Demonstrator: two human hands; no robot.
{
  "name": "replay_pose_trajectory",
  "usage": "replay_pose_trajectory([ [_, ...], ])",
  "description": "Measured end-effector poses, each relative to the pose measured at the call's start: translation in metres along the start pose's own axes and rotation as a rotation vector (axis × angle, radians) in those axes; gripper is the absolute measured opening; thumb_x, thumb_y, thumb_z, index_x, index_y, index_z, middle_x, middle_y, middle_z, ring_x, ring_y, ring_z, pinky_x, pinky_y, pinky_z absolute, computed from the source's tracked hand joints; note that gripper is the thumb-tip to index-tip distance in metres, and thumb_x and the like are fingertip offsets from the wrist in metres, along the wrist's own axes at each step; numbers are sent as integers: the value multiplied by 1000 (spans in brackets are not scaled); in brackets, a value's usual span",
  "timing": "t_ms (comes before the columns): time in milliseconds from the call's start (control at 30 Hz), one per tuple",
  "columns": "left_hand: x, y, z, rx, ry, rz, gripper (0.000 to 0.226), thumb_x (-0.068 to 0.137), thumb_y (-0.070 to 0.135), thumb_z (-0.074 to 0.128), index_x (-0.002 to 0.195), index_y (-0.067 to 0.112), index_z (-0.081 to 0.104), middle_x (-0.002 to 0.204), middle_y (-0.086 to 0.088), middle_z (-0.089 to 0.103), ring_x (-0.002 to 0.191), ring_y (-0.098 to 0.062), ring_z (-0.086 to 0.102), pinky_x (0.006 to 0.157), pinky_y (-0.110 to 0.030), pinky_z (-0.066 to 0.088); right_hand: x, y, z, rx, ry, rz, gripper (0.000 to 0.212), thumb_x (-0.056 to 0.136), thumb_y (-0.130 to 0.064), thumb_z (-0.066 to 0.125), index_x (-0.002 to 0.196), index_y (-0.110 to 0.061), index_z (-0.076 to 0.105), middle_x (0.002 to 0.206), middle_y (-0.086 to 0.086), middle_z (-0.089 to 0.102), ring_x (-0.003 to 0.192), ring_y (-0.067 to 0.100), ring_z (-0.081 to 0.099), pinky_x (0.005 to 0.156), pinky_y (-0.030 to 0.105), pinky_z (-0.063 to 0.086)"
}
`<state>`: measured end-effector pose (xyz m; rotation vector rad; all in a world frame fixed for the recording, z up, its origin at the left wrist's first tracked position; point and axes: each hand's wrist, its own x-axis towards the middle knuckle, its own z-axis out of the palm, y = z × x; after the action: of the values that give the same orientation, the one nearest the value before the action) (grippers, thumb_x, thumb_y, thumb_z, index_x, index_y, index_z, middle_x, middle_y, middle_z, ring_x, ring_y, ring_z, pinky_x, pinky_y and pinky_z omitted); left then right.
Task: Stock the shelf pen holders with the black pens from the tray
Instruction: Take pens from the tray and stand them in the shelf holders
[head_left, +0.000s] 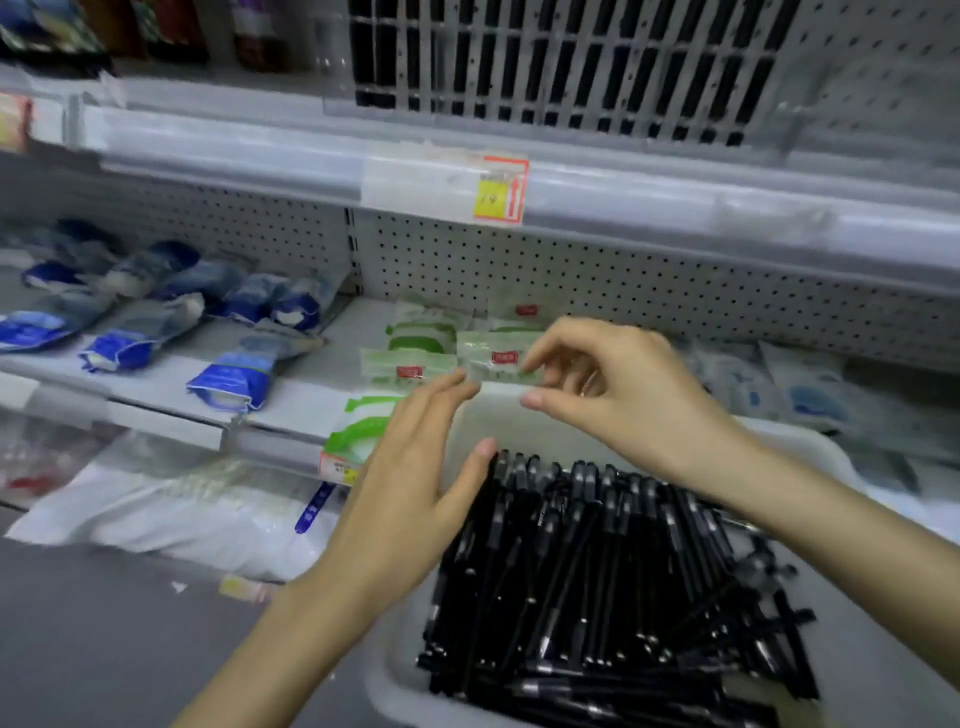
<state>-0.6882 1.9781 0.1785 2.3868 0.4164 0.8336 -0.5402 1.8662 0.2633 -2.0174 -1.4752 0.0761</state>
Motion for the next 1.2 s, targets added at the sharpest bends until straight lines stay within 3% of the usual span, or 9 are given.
replay_pose_trajectory([
  [67,-9,-6,13,-4,-58,-102,59,92,56,38,143,26,37,148,14,34,134,7,24,104,0,10,-12,24,14,-12,-90,98,14,80,-27,74,90,-27,65,83,-12,64,74,1,59,65,8,44],
  [167,-20,-13,25,-2,-135,-194,64,95,56,33,150,26,22,155,16,18,136,13,10,103,2,0,-22,60,39,42,-184,250,21,80,-28,74,99,-21,68,95,-4,68,82,5,61,68,8,45],
  [267,-24,-16,28,-16,-169,-203,63,95,55,30,150,30,13,156,20,8,135,20,-1,104,1,-2,-24,83,62,53,-210,315,35,81,-32,73,112,-18,66,106,-3,67,92,6,58,78,16,43],
  [400,-26,-18,30,-30,-175,-209,59,97,53,30,149,32,12,156,21,6,137,17,-1,109,-3,0,-19,91,81,52,-149,369,42,83,-35,71,118,-14,63,97,-5,62,90,7,57,80,17,41],
  [733,-30,-19,32,-83,-156,-227,58,93,46,31,147,34,15,155,21,10,138,17,3,107,-1,3,-19,84,105,-59,-205,296,43,89,-39,62,128,-22,54,94,-5,45,86,14,49,77,30,42],
  [867,-32,-20,32,-73,-147,-224,62,94,45,31,151,25,19,156,19,12,138,16,3,107,-1,3,-17,81,104,-101,-292,283,48,92,-37,58,135,-20,46,100,-5,41,100,20,52,83,31,43],
  [1067,-34,-21,33,-80,-135,-214,64,95,47,32,152,24,19,157,19,11,140,13,3,111,-5,3,-19,84,100,15,-307,298,41,85,-33,69,119,-20,51,93,-7,44,75,4,43,63,20,33],
  [1133,-34,-21,33,-68,-130,-199,67,94,53,30,152,22,19,157,18,10,141,12,2,111,-6,2,-20,86,97,99,-287,329,37,82,-31,72,111,-21,51,89,-8,46,71,1,44,64,19,38],
  [1200,-35,-22,34,-56,-124,-187,69,92,54,28,152,21,20,157,17,10,141,12,2,111,-6,2,-21,87,94,214,-267,371,34,80,-24,74,103,-23,49,88,-5,49,71,6,51,74,28,46],
])
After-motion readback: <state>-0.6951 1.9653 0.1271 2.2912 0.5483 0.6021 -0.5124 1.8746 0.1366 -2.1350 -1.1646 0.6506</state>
